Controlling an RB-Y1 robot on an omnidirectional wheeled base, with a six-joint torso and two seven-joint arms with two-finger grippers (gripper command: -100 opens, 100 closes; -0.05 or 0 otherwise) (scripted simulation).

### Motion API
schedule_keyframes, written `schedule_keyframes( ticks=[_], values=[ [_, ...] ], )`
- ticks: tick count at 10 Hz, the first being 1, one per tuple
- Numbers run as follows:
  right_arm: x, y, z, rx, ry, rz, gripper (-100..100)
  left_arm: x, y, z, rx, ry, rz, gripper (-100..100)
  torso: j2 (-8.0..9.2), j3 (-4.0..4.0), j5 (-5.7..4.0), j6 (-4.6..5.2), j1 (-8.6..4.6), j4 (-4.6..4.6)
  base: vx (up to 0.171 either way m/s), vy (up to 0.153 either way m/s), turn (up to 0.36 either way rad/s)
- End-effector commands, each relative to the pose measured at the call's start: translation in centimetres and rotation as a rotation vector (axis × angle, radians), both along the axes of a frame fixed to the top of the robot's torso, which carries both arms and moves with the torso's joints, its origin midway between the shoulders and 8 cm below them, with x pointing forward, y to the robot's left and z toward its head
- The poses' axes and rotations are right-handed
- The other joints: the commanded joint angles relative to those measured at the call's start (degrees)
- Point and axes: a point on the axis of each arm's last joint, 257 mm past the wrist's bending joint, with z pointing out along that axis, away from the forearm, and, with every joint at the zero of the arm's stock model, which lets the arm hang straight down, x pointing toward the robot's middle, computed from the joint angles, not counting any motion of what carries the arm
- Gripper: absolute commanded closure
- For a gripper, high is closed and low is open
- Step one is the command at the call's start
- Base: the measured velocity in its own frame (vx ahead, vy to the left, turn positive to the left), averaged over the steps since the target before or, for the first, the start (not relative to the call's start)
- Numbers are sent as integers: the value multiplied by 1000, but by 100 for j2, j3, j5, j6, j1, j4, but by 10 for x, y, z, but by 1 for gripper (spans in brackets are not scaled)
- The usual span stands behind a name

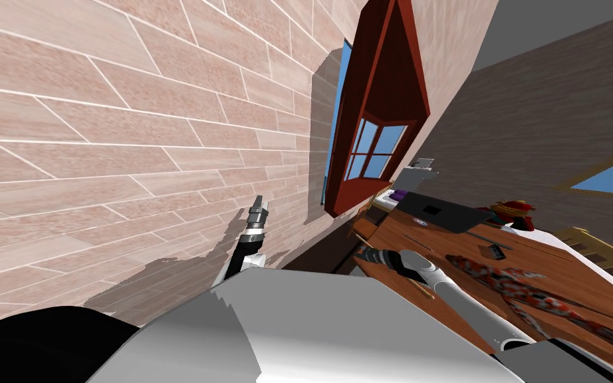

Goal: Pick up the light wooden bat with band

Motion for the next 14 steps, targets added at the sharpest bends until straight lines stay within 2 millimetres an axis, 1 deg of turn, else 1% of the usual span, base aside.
schedule_keyframes(
  ticks=[1,2,3,4,5,6,7,8,9,11,12,13,14],
  values=[
    [-7,-26,-4,-67,34,10,-100,0,0,0,0,0,0,0,0,0,0,0,0,0,20,-10,248],
    [-13,-36,-10,-74,54,-13,-100,0,0,0,0,0,0,0,-5,-2,1,-9,1,0,26,-21,142],
    [-20,-58,-11,-127,84,-9,-100,0,0,0,0,0,0,0,-4,-2,0,0,-1,-1,36,-19,230],
    [-26,-66,-15,-137,101,-22,-100,0,0,0,0,0,0,0,-9,-5,1,-8,-1,-1,28,-20,117],
    [-33,-86,-15,-189,129,-12,-100,0,0,0,0,0,0,0,-7,-4,0,-1,-1,-2,32,-25,201],
    [-40,-93,-19,-193,146,-31,-100,0,0,0,0,0,0,0,-9,-5,1,-5,-3,-1,30,-26,103],
    [-43,-96,-20,-195,153,-39,-100,0,0,0,0,0,0,0,-8,-4,0,-1,-2,-1,14,-9,-15],
    [-59,-122,-23,-245,203,-54,-100,0,0,0,0,0,0,0,-2,-2,0,1,3,-1,25,-8,211],
    [-76,-144,-25,-283,249,-72,-100,0,0,0,0,0,0,0,-6,-3,1,-6,4,-1,51,-22,316],
    [-78,-146,-25,-289,254,-69,-100,0,0,0,0,0,0,0,-13,-7,-1,0,-4,-3,31,-28,40],
    [-97,-166,-28,-324,304,-84,-100,0,0,0,0,0,0,0,-5,-3,0,2,0,-1,24,-17,180],
    [-116,-181,-30,-353,353,-97,-100,0,0,0,0,0,0,0,-6,-3,1,-5,2,-1,56,-35,287],
    [-117,-182,-30,-353,354,-98,-100,0,0,0,0,0,0,0,-15,-8,0,-4,-4,-2,47,-36,84]
  ],
)
